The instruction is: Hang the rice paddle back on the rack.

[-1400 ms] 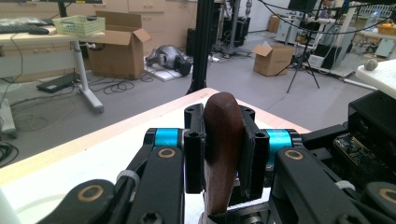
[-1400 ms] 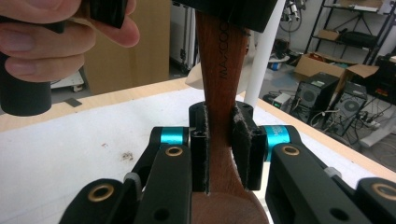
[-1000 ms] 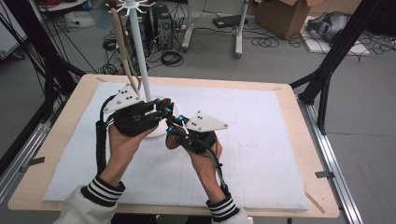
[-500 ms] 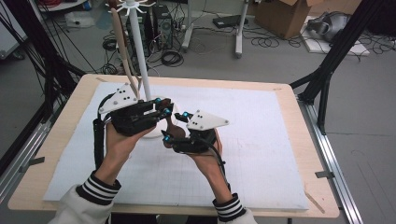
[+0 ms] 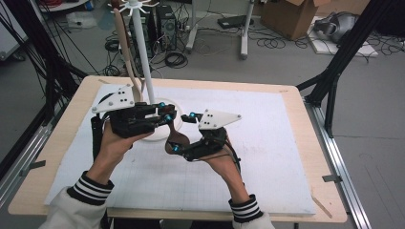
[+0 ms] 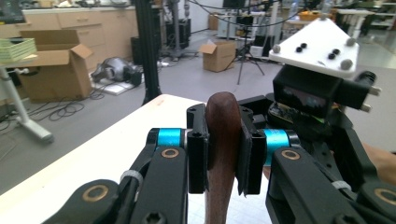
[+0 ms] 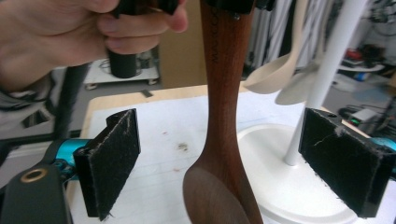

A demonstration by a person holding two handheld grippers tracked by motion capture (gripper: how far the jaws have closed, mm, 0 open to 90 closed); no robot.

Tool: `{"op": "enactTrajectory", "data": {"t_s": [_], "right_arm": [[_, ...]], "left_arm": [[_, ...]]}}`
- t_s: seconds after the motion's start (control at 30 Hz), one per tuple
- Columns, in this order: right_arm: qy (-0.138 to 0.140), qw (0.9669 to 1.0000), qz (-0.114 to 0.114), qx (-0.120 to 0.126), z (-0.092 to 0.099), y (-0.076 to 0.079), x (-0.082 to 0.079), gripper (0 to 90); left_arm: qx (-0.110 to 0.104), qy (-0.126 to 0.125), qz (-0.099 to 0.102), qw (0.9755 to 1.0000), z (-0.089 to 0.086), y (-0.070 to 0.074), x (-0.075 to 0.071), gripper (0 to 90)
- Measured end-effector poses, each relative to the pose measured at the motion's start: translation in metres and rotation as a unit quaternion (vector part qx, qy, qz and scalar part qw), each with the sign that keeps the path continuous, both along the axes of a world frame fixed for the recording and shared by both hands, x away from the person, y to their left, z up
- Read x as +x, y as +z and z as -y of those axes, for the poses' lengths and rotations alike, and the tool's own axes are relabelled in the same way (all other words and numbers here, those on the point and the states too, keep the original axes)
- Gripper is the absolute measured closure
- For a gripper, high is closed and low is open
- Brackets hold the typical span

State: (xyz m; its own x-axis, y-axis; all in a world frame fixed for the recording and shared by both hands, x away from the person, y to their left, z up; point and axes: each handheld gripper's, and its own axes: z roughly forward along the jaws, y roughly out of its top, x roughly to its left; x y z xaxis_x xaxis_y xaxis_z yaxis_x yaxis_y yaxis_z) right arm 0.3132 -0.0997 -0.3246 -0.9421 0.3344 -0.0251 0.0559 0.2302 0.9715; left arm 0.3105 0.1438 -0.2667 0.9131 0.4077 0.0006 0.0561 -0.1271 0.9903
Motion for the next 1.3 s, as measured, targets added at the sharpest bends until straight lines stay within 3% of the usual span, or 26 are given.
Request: {"op": "enactTrajectory", "data": {"t_s": [0.27, 0.53, 0.9, 1.3], "right_arm": [[0.038, 0.9992, 0.001, -0.013, 0.007, 0.006, 0.003, 12.2], [0.079, 0.9962, 0.007, -0.036, 0.008, 0.011, 0.006, 17.4], [0.122, 0.9917, 0.010, -0.038, 0.011, 0.014, 0.010, 48.1], [0.154, 0.9872, 0.001, -0.040, 0.006, 0.012, 0.011, 61.6]], "left_arm": [[-0.007, -0.048, 0.002, 0.9988, -0.006, 0.001, 0.004, 77.1], [-0.013, -0.096, 0.003, 0.9953, -0.008, 0.002, 0.008, 77.1], [-0.011, -0.139, 0.007, 0.9902, -0.009, 0.004, 0.008, 77.1], [-0.016, -0.166, 0.010, 0.9859, -0.008, 0.007, 0.008, 77.1]]}}
